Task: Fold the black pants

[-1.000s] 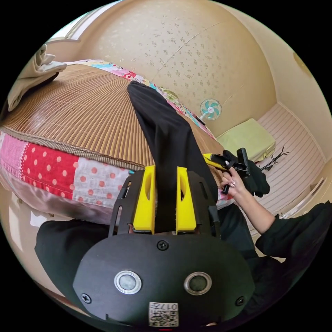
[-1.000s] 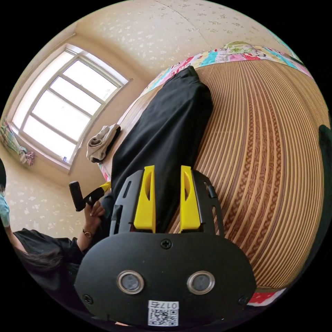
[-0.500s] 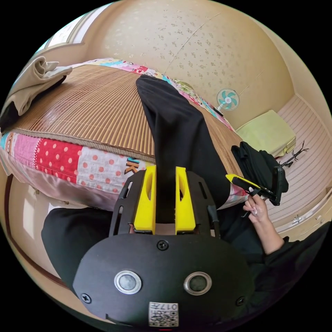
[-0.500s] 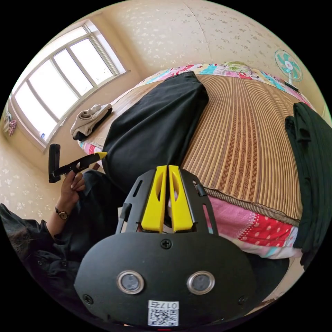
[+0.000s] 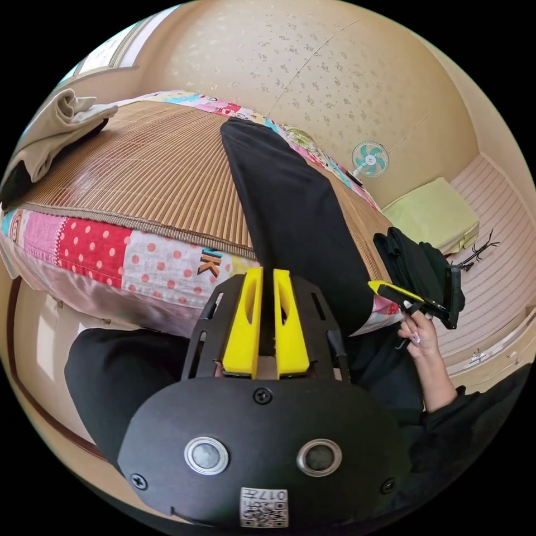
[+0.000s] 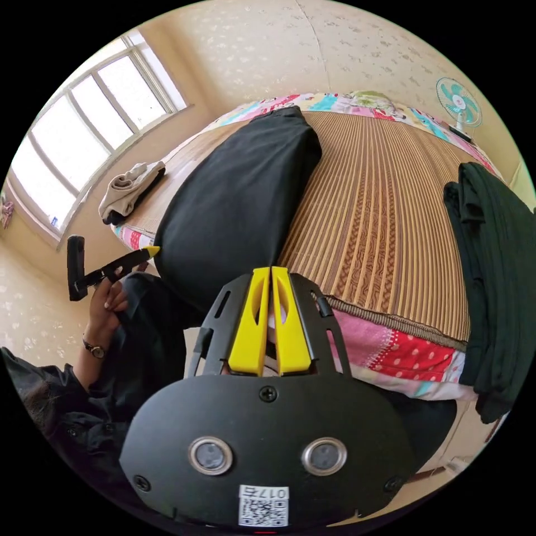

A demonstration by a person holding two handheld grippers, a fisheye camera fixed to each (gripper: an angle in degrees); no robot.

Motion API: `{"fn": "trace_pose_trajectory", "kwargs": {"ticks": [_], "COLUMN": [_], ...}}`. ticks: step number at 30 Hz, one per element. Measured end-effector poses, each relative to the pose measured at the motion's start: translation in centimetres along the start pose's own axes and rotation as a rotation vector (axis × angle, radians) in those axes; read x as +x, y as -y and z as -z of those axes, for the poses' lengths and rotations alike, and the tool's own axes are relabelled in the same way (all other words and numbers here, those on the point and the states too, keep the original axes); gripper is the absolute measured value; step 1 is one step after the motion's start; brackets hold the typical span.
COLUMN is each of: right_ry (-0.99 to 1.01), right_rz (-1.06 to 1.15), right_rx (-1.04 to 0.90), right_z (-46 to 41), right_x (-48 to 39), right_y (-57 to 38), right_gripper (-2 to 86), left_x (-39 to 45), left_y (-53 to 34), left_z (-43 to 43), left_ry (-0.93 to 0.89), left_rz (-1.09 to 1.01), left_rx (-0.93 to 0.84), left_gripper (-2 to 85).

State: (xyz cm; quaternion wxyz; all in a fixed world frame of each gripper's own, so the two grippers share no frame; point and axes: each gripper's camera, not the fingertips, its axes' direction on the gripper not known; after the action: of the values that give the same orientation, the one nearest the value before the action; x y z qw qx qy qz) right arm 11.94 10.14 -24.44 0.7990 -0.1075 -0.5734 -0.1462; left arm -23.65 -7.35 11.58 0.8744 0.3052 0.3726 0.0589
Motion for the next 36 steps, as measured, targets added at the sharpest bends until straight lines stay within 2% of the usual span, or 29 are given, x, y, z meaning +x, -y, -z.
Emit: {"fn": "trace_pose_trajectory", "kwargs": {"ticks": [3,7,9,11,13,16,19,22,24,26,29,31,34,36], "right_ry": [0.041,0.171,0.297,0.448,0.536,0.651,0.802,0.762,0.758,0.858,0.931,0.975,1.086,1.108], "right_rz": [-0.002,-0.069,-0.111,-0.183,-0.2,-0.234,-0.226,-0.253,-0.251,-0.193,0.021,0.147,0.343,0.465], "right_rx": [-0.02,0.002,0.005,-0.054,-0.105,-0.222,-0.309,-0.286,-0.272,-0.177,-0.006,0.126,0.338,0.423], "right_z": [1.2,3.1,3.4,2.0,0.5,-1.8,-2.7,-3.3,-3.3,-0.3,7.9,14.2,25.1,31.4], "right_x": [1.0,5.0,7.5,10.7,12.3,13.6,13.5,13.9,13.8,13.0,9.5,7.3,4.2,2.0], "right_y": [0.7,3.0,4.7,7.5,9.6,11.7,11.4,10.2,9.8,9.4,8.6,8.4,9.1,9.7], "right_gripper": [2.2,8.2,11.5,14.0,15.4,14.9,14.3,7.8,5.0,3.9,3.1,2.7,2.4,2.3], "left_x": [-0.8,-4.3,-5.6,-6.3,-6.7,-6.2,-4.7,-4.7,-5.8,-6.0,-2.4,1.9,8.6,13.1], "left_y": [-0.3,0.8,2.8,5.5,8.7,9.9,7.6,5.1,4.2,3.3,2.0,1.9,2.7,3.2], "left_z": [1.4,4.4,4.4,3.3,0.3,-1.9,-2.2,-2.6,-3.0,-1.7,5.3,13.1,24.0,29.6], "left_ry": [-0.036,-0.22,-0.286,-0.306,-0.306,-0.364,-0.358,-0.306,-0.404,-0.496,-0.638,-0.777,-0.826,-0.824], "left_rz": [-0.002,0.099,0.116,0.102,0.092,0.096,0.084,0.154,0.234,0.244,0.084,-0.062,-0.283,-0.402], "left_rx": [-0.068,0.081,0.08,0.042,-0.085,-0.229,-0.275,-0.236,-0.254,-0.252,-0.13,0.037,0.268,0.356], "left_gripper": [2.9,13.2,13.7,15.1,16.6,15.8,13.1,7.0,4.7,3.9,3.6,3.5,3.4,3.4]}}
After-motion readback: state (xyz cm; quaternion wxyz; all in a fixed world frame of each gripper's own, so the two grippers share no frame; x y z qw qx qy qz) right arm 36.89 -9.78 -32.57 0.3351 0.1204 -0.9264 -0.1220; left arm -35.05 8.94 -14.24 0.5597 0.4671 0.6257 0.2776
